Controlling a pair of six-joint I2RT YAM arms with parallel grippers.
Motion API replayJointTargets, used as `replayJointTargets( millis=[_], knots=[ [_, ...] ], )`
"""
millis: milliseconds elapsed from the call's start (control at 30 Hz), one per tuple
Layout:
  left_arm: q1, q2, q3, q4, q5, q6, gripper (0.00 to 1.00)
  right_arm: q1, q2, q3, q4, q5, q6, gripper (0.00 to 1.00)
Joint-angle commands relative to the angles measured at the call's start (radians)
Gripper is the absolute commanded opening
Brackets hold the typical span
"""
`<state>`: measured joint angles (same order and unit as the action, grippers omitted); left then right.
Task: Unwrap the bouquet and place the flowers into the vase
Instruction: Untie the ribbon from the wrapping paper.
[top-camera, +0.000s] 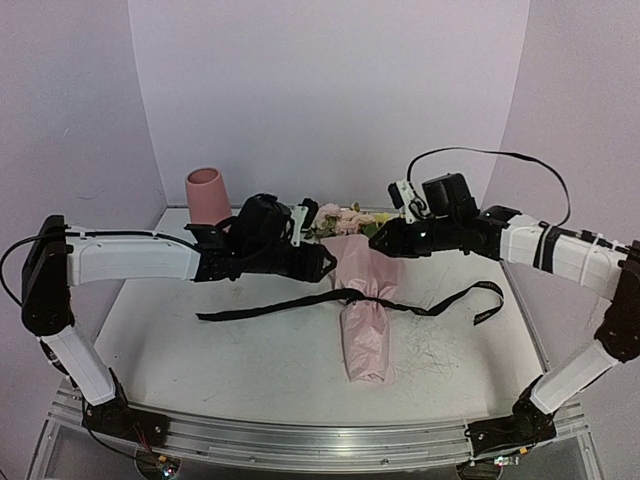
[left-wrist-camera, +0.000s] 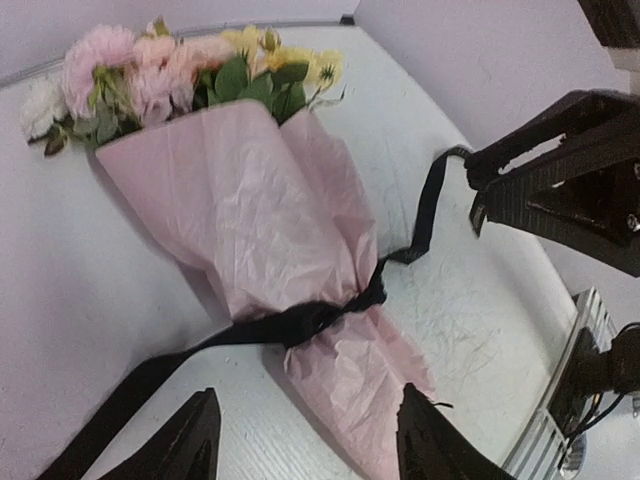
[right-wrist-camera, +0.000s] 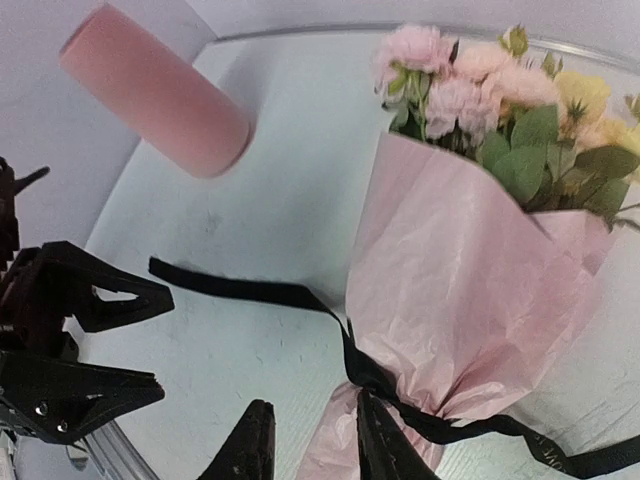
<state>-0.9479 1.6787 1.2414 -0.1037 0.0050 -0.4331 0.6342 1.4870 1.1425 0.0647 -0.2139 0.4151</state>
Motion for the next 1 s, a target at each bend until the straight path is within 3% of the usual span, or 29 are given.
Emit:
replayJointTargets(
  millis=[0,100,267,367,467,667,800,867,967],
  knots=[
    [-0.002,-0.037,0.013,0.163,-0.099,-0.029,0.72,0.005,0.014,0.006,0.067,0.075,0.038,0.34],
    [0.004,-0.006,-0.001,0.170,-0.195,-0.111,0.97,0.003,0.093,0.043,0.032,-0.022,0.028,0.35],
    [0.049,0.048,0.034,0.150,-0.094,-0.159,0.99,0.002,0.101,0.035,0.034,-0.061,0.031,0.36],
    [0.052,0.109,0.074,0.129,0.037,-0.128,0.96,0.002,0.116,0.018,0.025,-0.041,0.021,0.36],
    [0.052,0.177,0.141,0.072,0.149,-0.112,0.85,0.003,0.138,-0.006,0.019,-0.075,0.043,0.36],
    [0.052,0.280,0.203,-0.009,0.287,-0.136,0.70,0.003,0.166,-0.042,-0.007,-0.024,0.073,0.34],
    [0.051,0.307,0.199,-0.017,0.330,-0.174,0.66,0.003,0.181,-0.045,-0.037,0.000,0.087,0.28],
    [0.048,0.320,0.199,-0.018,0.346,-0.185,0.63,0.003,0.193,-0.046,-0.046,0.000,0.088,0.18],
    [0.047,0.337,0.206,-0.020,0.356,-0.200,0.61,0.004,0.213,-0.041,-0.059,-0.009,0.085,0.15]
  ],
)
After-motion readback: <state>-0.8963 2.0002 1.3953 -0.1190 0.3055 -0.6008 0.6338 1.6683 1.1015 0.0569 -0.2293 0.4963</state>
